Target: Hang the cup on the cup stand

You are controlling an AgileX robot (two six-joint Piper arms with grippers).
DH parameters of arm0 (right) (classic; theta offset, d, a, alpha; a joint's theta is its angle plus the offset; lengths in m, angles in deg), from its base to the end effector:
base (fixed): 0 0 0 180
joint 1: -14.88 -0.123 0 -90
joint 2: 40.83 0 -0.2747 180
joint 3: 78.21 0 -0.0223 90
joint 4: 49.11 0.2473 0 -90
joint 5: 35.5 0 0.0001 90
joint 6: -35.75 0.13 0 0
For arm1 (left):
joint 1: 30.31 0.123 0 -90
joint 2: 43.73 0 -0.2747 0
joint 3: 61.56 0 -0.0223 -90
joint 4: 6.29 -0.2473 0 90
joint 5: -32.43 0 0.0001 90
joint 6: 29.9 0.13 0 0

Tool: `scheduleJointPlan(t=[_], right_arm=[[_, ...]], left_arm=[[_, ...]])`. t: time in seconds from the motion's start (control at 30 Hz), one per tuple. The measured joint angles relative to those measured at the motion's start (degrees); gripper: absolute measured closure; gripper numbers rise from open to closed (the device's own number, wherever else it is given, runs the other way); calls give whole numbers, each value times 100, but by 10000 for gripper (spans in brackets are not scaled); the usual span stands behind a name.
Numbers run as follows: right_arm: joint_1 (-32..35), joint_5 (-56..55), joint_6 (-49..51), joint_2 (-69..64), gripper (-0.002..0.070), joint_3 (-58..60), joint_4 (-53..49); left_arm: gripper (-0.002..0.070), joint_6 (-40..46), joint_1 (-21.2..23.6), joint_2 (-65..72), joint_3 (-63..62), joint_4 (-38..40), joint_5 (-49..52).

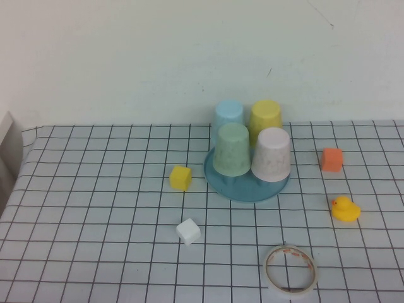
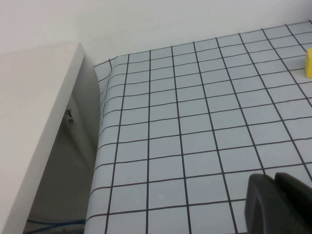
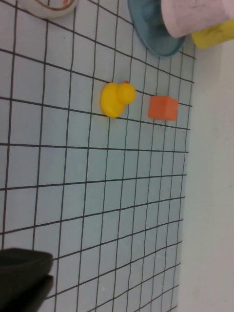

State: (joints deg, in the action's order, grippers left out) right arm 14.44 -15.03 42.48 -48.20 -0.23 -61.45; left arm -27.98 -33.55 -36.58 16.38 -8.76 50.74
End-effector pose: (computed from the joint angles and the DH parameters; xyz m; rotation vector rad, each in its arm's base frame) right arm 0.0973 -0.0090 0.1660 -0.0325 1.8400 -0.1228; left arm 0.0983 -0.0038 0.1704 0.1085 1.8012 0.0250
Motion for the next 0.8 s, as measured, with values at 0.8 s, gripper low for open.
scheduleJointPlan(t=[0.8], right_arm=[[0, 13, -558, 0, 678, -5, 420]], left_arm=[[676, 0, 0, 0, 0, 0, 0]])
